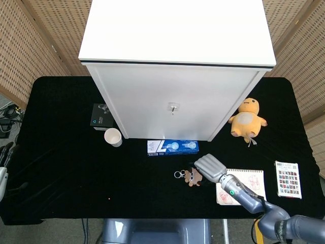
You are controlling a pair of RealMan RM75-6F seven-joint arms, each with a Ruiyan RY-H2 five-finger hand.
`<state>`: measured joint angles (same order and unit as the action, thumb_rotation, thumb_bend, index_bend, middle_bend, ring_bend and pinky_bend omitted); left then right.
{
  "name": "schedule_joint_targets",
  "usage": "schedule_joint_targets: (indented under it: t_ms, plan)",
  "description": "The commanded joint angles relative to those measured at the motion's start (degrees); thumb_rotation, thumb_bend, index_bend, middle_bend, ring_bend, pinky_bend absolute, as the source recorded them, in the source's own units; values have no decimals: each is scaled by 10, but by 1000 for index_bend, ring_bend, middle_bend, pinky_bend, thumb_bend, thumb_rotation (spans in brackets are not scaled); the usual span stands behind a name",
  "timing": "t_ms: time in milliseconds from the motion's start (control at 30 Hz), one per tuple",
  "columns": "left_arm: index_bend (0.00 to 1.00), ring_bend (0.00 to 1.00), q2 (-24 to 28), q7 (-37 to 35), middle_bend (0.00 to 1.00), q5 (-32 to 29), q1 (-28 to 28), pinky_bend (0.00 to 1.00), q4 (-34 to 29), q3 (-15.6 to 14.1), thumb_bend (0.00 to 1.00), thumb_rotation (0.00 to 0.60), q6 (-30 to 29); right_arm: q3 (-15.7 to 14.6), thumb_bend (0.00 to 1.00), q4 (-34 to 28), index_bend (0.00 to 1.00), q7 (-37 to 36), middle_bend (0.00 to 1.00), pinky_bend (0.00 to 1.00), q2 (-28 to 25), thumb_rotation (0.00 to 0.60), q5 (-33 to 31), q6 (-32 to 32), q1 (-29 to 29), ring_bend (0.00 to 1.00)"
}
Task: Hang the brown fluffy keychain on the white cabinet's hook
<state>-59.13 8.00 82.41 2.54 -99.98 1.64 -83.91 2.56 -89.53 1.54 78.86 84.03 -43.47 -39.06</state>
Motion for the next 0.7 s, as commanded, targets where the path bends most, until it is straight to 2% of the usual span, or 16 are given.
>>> schedule_joint_targets:
  t_ms: [33, 167, 367, 700]
  plan:
    - [0, 0, 1, -3, 0, -6, 4, 0, 3, 3, 0, 600, 7, 31, 447, 35, 475, 71, 892, 1000, 69, 600, -83, 52, -42, 899]
    - [0, 0, 3, -6, 0, -8, 5, 0, 2, 4, 0, 600, 8, 39, 459, 56, 480, 121, 893, 1000, 104, 600, -144, 56, -58, 899]
    - [0, 0, 4, -8, 0, -10, 6, 0, 2, 4, 0, 600, 10, 39, 472, 71, 496, 168, 895, 1000, 126, 600, -191, 56, -74, 899]
    - [0, 0, 3, -6, 0, -13, 8, 0, 3, 4, 0, 600, 12, 32, 503, 92, 535, 209, 896, 1000, 158, 600, -239, 43, -93, 899]
